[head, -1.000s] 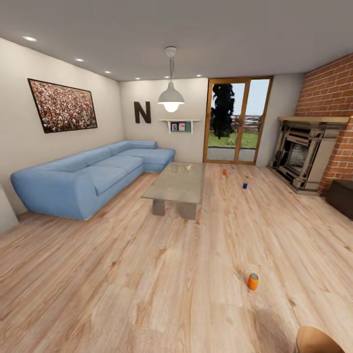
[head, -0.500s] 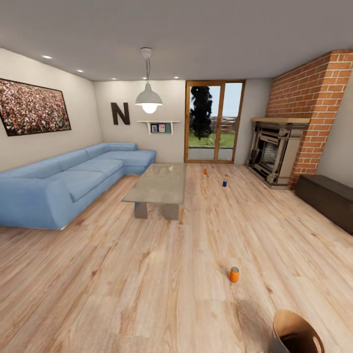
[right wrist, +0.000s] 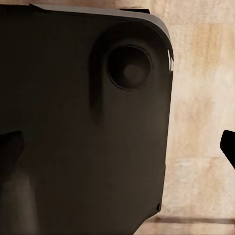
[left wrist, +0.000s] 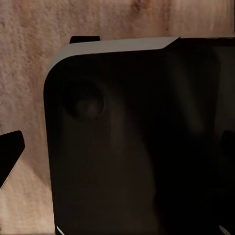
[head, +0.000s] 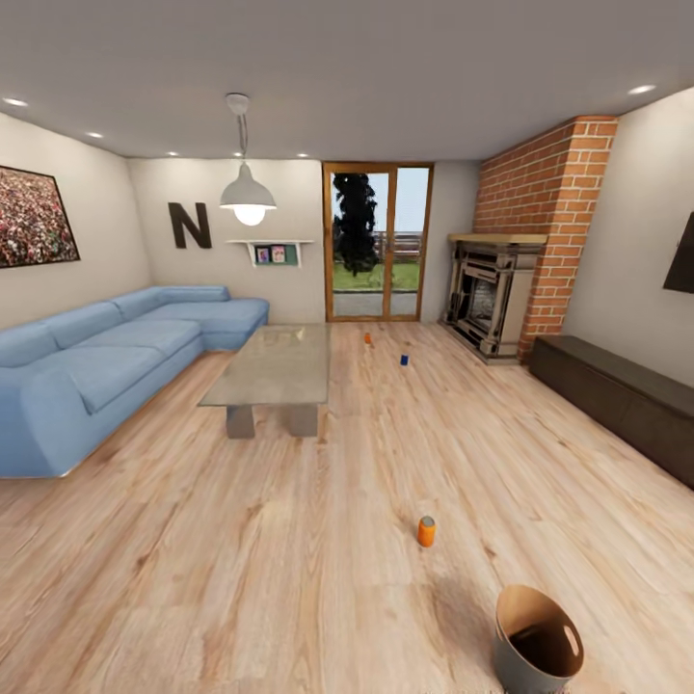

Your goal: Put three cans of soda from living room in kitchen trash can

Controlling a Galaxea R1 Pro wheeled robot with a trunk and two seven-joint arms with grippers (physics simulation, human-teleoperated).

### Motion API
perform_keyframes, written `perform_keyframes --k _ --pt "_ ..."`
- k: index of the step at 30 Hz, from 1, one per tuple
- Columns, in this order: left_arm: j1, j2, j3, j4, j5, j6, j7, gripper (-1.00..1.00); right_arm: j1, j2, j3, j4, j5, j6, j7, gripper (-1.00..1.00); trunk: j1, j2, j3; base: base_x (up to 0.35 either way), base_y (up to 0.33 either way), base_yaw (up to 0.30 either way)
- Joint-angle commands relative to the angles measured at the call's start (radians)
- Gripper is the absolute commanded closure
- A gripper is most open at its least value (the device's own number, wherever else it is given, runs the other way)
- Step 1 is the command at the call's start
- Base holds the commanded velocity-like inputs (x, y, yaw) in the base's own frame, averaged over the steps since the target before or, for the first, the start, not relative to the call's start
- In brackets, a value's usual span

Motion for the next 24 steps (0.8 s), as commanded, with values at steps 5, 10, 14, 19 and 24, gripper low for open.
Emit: perform_keyframes --k 5,10,14,19,24 --pt "0.0 0.0 0.0 0.0 0.0 0.0 0.0 -1.0 0.0 0.0 0.0 0.0 0.0 0.0 0.0 -1.0 0.0 0.0 0.002 0.0 0.0 -0.269" --pt "0.0 0.0 0.0 0.0 0.0 0.0 0.0 -1.0 0.0 0.0 -0.001 0.0 -0.001 0.0 0.0 -1.0 0.0 0.0 0.005 0.0 0.0 -0.269" --pt "0.0 0.0 0.0 0.0 0.0 0.0 0.0 -1.0 0.0 0.0 -0.001 0.0 -0.001 -0.001 0.0 -1.0 0.0 0.0 0.007 0.0 0.0 -0.269" --pt "0.0 0.0 0.0 0.0 0.0 0.0 0.0 -1.0 0.0 0.0 -0.002 0.0 -0.001 -0.001 0.0 -1.0 0.0 0.0 0.009 0.0 0.0 -0.269" --pt "0.0 0.0 0.0 0.0 0.0 -0.001 0.0 -1.0 0.0 0.0 -0.002 0.0 -0.001 -0.001 0.0 -1.0 0.0 0.0 0.012 0.0 0.0 -0.269"
